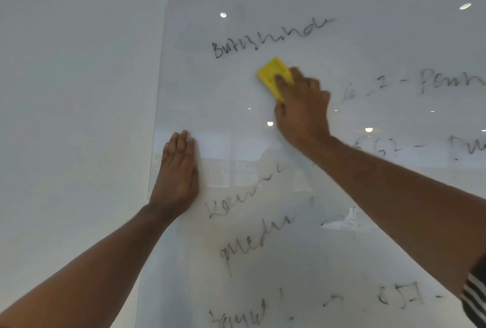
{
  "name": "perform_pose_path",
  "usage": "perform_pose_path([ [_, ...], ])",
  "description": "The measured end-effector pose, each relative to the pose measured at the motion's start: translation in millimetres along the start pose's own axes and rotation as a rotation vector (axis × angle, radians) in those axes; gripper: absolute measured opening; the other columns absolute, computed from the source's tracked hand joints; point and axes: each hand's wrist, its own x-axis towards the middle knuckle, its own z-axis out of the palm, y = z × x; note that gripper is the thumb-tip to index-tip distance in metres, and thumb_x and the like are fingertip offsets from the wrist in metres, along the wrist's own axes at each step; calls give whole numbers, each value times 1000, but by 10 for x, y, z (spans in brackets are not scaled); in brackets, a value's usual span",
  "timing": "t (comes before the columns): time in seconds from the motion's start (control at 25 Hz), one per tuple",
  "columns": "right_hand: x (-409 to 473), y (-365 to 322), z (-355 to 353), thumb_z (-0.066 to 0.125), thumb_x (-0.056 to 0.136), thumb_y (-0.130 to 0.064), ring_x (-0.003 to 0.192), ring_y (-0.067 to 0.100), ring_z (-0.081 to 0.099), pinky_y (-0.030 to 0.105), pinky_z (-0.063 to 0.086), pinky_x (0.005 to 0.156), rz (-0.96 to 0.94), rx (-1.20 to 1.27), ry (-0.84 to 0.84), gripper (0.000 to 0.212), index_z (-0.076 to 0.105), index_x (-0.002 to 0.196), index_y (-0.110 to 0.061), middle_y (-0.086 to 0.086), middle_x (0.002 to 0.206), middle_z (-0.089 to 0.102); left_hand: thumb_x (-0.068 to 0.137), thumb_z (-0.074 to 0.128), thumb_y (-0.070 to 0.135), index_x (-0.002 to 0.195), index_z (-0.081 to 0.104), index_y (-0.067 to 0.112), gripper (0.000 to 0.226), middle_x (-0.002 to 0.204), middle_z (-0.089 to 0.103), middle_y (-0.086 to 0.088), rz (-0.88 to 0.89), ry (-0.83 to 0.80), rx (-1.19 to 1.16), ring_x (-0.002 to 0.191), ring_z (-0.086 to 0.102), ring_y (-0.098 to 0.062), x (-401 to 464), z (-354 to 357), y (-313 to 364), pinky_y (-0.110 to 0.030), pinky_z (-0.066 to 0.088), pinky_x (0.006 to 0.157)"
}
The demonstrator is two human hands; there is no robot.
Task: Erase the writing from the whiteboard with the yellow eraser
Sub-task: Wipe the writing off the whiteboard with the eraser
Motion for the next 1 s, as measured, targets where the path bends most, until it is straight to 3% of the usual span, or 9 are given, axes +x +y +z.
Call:
perform_pose_path([
  [0.12,-207,-156,57,58,96,-23,128,39,55,47,44,91,-552,-5,-122,53,52,149,-21,15,159,45,104,18,27,158,21,-5,62,168,15,-23,1,30,31,158,7,-38,190,3,35,-55,9,129],
  [0.16,-81,-81,23,57,98,-23,130,40,54,48,43,93,-616,-34,-127,53,50,151,-21,15,161,42,104,17,30,158,21,-4,64,168,15,-22,-8,42,35,158,6,-37,230,11,33,-55,9,129],
  [0.2,131,36,-24,54,99,-23,132,41,51,49,42,96,-552,-77,-110,55,45,154,-21,16,164,38,104,15,32,159,18,-3,65,169,12,-20,-23,49,34,159,4,-33,264,24,31,-53,6,130],
  [0.4,953,760,-274,47,101,-20,134,45,43,53,39,104,349,-116,102,56,35,156,-16,20,160,34,105,14,32,160,12,1,63,171,7,-13,-31,79,31,160,-1,-27,265,89,33,-49,3,131],
  [0.48,1096,576,-275,45,102,-16,138,44,40,52,37,107,484,-49,105,54,36,155,-17,18,162,31,105,16,30,160,13,0,62,170,8,-13,-23,92,45,160,2,-29,256,107,31,-49,3,131],
  [0.56,1111,73,-156,42,101,-13,138,43,40,48,37,106,297,-22,29,57,34,157,-21,17,163,30,106,16,30,160,13,1,62,170,8,-12,-22,99,48,160,2,-28,256,118,32,-48,3,131],
  [0.68,801,-725,154,41,101,-19,135,39,44,46,38,102,-361,-74,-86,57,35,157,-24,15,164,30,105,17,30,159,18,-1,62,170,13,-15,-28,110,45,159,6,-30,262,108,38,-50,6,130],
  [0.76,744,-808,225,42,103,-24,137,37,43,47,38,102,-570,-114,-134,55,35,158,-24,15,166,29,105,19,29,158,22,-2,61,168,17,-18,-20,125,52,158,10,-33,258,107,42,-53,10,130],
  [1.0,1343,-400,51,41,100,-12,137,42,42,53,36,107,93,-101,16,55,37,154,-17,17,164,30,105,16,31,160,12,3,61,170,9,-12,-25,101,34,160,2,-28,233,89,51,-50,6,131],
])
